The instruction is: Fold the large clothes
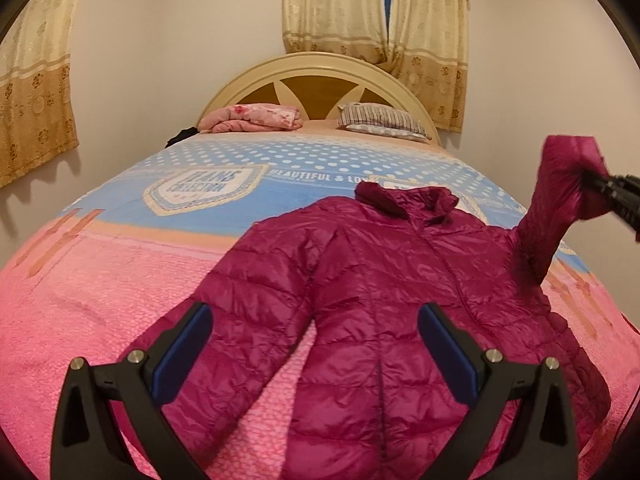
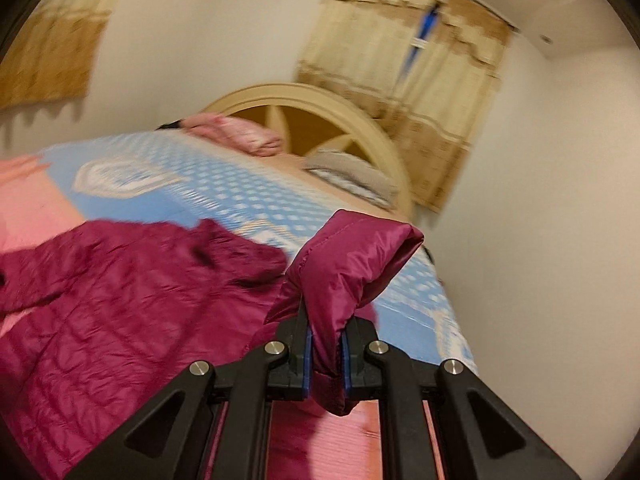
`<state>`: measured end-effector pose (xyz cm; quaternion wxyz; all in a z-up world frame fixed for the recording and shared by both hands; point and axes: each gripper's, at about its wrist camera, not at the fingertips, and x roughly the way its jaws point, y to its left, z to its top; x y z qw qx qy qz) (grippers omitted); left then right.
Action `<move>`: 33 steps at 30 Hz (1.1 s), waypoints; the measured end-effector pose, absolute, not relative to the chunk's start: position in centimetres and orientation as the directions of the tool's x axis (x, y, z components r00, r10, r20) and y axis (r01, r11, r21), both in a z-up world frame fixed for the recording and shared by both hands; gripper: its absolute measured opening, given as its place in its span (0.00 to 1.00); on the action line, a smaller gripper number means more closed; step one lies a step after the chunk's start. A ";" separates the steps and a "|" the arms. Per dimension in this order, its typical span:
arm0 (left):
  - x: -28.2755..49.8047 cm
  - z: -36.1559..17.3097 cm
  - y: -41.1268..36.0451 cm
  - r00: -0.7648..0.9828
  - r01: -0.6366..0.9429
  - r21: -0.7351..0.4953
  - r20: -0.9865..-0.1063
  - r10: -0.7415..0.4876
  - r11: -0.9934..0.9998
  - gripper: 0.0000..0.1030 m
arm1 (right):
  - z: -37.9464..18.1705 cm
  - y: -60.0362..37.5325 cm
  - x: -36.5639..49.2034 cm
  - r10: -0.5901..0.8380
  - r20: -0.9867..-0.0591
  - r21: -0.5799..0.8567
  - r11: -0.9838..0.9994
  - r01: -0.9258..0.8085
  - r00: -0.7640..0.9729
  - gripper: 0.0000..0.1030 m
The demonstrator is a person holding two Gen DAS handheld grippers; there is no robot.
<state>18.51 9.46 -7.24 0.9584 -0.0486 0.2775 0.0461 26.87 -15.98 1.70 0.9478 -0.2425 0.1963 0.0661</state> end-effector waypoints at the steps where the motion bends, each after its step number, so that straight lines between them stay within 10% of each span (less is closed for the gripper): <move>1: 18.6 -7.2 9.6 0.841 -0.119 -0.067 -0.536 0.065 0.991 1.00 | 1.0 -15.0 26.9 0.051 -0.414 -0.447 0.859 -0.252 0.909 0.10; 18: 21.5 -6.7 10.8 0.836 -0.151 -0.016 -0.536 0.119 0.988 1.00 | -10.1 -6.4 30.6 0.161 -0.611 -0.329 0.839 -0.433 0.775 0.12; 23: 22.1 -6.1 11.0 0.839 -0.185 0.002 -0.521 0.159 0.983 1.00 | -11.1 -4.8 29.7 0.280 -0.641 -0.235 0.815 -0.530 0.715 0.70; 33: 24.3 -4.5 7.9 0.862 -0.135 0.012 -0.491 0.123 0.991 1.00 | -6.7 -10.8 28.0 0.421 -0.584 0.007 0.858 -0.514 0.694 0.69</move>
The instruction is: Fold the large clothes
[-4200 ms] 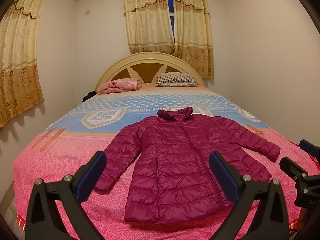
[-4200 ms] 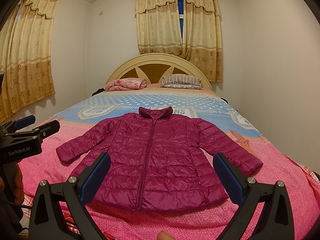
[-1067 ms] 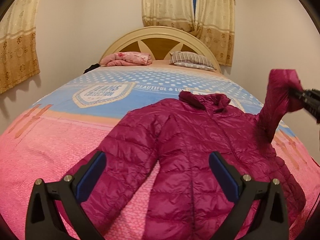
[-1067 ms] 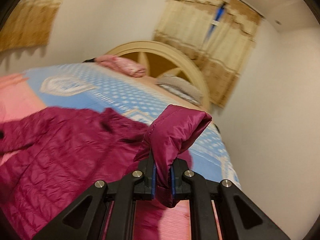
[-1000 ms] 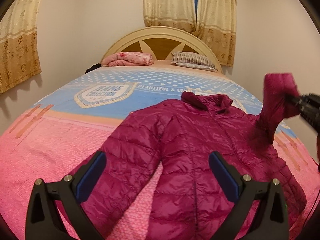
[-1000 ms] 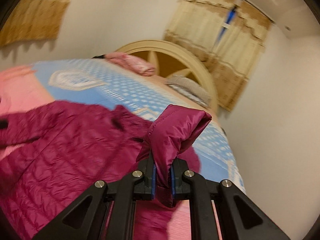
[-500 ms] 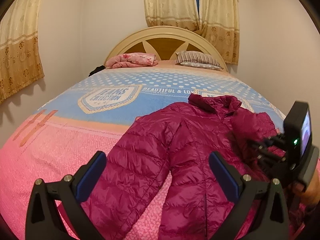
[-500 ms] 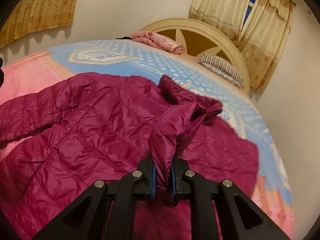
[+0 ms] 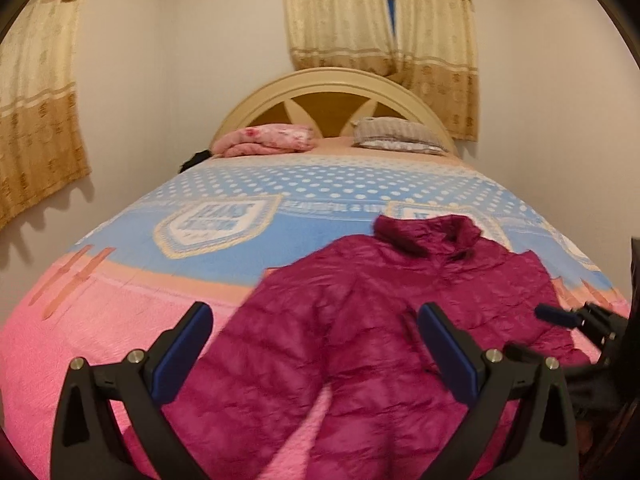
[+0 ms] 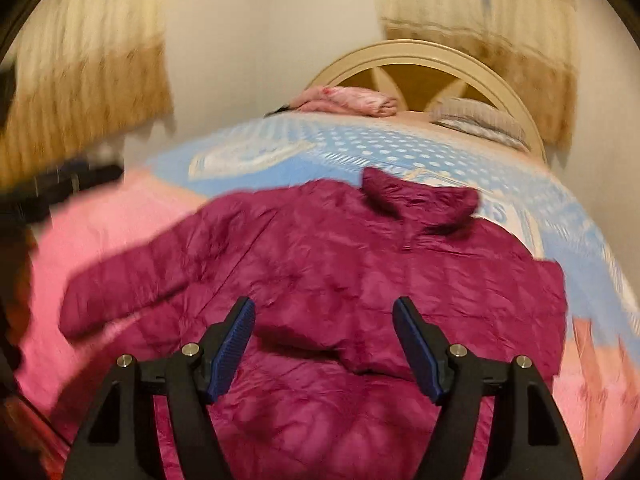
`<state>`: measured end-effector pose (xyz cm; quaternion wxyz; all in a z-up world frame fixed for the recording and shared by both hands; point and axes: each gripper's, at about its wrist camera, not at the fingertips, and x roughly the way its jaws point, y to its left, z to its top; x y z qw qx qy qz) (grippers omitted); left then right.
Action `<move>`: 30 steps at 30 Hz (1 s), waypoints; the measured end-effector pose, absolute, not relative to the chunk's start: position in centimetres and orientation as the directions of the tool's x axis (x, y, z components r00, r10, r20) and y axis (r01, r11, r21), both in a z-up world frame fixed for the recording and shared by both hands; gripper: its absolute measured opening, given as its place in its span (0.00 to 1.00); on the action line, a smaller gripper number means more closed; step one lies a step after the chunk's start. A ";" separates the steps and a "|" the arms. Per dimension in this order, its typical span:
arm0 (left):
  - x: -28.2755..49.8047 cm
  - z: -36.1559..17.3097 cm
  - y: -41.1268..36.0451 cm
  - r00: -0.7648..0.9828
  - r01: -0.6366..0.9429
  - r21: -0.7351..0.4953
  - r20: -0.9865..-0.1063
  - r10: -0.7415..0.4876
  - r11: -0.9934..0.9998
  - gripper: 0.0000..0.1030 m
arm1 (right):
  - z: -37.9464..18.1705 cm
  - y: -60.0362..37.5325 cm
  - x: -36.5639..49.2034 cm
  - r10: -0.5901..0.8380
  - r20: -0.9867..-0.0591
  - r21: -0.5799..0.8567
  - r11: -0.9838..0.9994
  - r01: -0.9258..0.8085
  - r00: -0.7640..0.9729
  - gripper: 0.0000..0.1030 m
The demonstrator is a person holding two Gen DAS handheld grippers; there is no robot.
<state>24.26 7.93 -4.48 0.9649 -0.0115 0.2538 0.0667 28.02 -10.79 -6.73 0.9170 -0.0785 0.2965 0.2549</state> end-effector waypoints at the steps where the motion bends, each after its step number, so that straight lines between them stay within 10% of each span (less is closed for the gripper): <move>1: 24.6 -4.5 7.2 0.864 -0.124 0.018 -0.489 0.117 0.992 1.00 | -6.5 -11.8 28.4 0.397 -0.575 0.011 0.878 -0.478 0.716 0.65; 7: 28.2 -5.7 1.5 0.862 0.002 0.035 -0.507 0.017 0.999 1.00 | -10.0 -14.9 33.6 0.168 -0.667 -0.040 0.965 -0.259 0.726 0.35; 16: 36.0 -14.8 -3.0 0.752 0.022 0.213 -0.647 0.125 0.977 1.00 | -15.2 -15.6 36.0 0.115 -0.782 -0.037 0.972 -0.231 0.613 0.34; 30: 37.6 -17.8 -0.9 0.665 0.006 0.086 -0.745 0.060 0.996 1.00 | -12.8 -23.8 44.9 0.083 -0.724 0.084 0.996 -0.032 0.684 0.34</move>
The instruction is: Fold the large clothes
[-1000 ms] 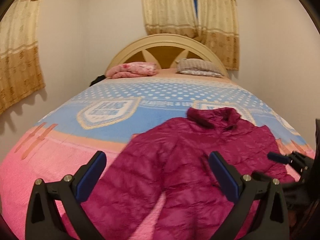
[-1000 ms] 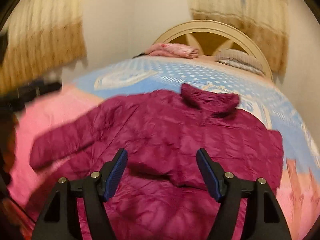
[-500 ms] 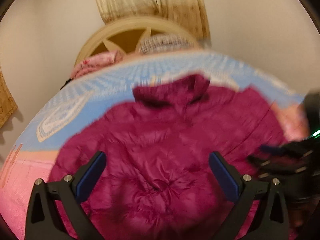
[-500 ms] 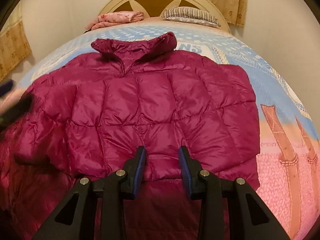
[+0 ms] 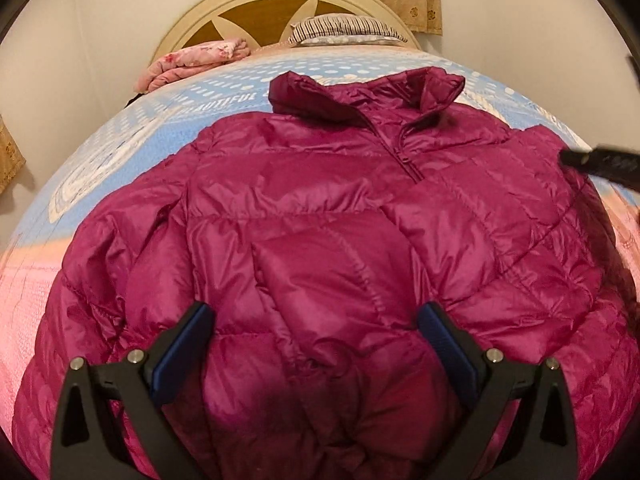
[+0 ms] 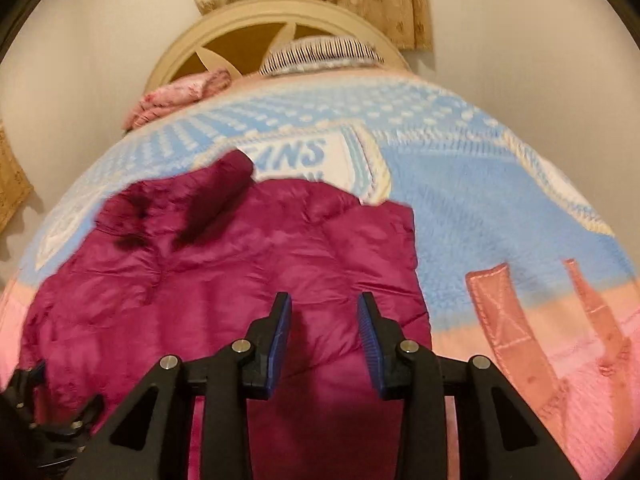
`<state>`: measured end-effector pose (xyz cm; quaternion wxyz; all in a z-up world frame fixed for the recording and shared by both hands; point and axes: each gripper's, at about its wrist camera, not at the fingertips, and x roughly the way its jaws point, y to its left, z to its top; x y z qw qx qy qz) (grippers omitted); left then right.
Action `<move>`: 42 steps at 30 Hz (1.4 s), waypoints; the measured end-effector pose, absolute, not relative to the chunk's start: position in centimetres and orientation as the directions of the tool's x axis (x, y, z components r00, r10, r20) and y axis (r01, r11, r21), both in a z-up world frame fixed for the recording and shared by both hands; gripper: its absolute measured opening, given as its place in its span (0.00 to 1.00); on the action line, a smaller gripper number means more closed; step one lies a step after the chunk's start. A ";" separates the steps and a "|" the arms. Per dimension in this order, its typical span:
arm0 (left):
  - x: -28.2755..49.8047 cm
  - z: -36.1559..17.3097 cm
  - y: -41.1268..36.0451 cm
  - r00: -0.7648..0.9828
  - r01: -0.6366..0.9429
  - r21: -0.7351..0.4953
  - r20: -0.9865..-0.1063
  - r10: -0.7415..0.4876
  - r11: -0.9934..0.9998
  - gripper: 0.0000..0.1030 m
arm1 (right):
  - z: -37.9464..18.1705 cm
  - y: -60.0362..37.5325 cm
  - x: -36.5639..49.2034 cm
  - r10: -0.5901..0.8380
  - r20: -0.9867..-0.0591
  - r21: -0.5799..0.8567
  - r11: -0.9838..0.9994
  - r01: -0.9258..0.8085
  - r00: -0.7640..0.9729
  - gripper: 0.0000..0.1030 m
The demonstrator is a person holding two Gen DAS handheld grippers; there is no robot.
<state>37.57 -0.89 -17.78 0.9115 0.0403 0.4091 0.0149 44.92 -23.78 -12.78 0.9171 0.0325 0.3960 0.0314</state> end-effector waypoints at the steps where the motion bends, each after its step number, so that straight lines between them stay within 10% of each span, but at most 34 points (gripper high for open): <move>1: 37.6 -17.9 -0.9 0.665 0.005 0.084 -0.744 0.059 0.996 1.00 | -13.5 -23.5 45.2 0.072 -0.735 0.068 0.997 -0.033 0.675 0.34; 42: 38.3 -18.8 0.0 0.628 0.014 0.010 -0.778 -0.001 1.000 1.00 | -16.2 -14.9 38.0 0.198 -0.764 0.066 0.971 -0.231 0.614 0.45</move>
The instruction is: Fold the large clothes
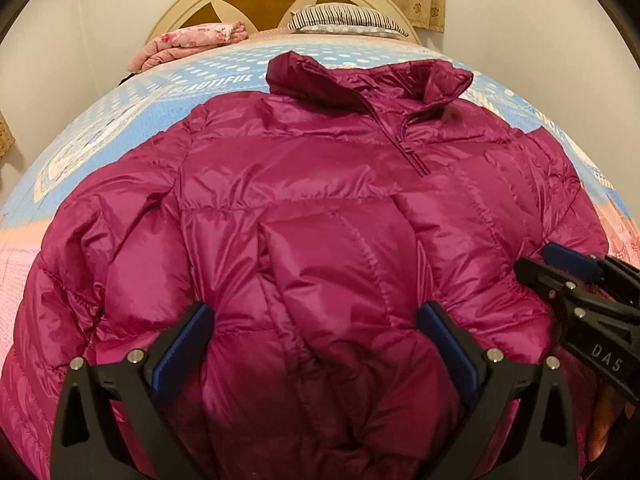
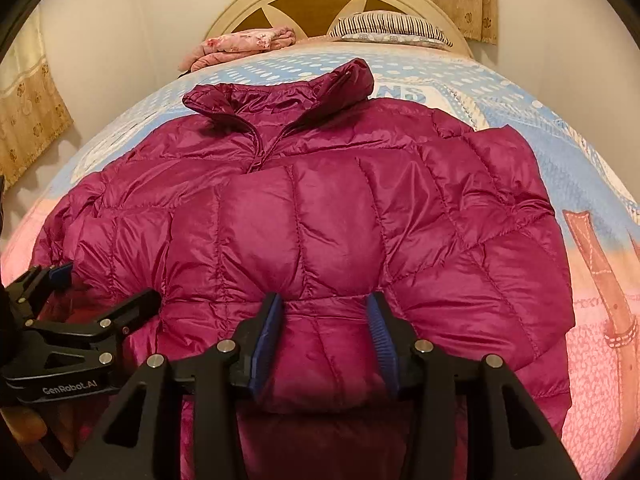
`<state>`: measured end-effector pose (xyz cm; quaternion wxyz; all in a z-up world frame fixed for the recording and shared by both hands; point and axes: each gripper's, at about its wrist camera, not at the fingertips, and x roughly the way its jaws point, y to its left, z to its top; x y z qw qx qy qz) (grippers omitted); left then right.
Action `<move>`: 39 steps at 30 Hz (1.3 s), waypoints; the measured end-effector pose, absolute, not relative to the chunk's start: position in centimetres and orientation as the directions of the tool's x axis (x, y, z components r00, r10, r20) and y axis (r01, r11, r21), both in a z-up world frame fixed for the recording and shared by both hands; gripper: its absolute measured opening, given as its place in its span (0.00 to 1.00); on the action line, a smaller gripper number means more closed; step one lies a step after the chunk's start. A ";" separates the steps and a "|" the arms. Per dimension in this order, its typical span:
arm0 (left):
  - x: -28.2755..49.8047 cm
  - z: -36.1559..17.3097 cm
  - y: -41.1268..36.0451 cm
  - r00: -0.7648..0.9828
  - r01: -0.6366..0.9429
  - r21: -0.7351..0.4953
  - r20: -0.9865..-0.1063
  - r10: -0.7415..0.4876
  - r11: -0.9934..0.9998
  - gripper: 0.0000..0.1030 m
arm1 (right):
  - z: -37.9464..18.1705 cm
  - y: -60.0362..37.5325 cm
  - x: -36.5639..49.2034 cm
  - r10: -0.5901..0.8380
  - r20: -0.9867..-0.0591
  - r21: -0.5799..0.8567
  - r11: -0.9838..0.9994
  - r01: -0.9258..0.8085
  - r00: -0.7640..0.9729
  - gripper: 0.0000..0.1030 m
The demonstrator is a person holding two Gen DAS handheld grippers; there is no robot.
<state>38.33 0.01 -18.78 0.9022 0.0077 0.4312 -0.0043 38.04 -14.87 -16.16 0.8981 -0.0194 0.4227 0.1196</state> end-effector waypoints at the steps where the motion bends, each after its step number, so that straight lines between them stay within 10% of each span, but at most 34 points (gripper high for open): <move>1: 38.3 -18.8 0.0 0.628 0.015 0.010 -0.778 -0.001 1.000 1.00 | -16.2 -14.9 37.9 0.195 -0.763 0.061 0.971 -0.232 0.616 0.46; 28: 31.4 -12.9 3.9 0.704 0.033 -0.016 -0.709 -0.034 0.999 1.00 | -16.2 -14.3 37.2 0.161 -0.758 0.015 0.973 -0.229 0.632 0.47; 39: 17.8 -12.4 21.2 0.702 -0.343 0.037 -0.654 0.282 0.938 1.00 | -16.2 -14.5 37.1 0.172 -0.754 0.028 0.972 -0.231 0.634 0.49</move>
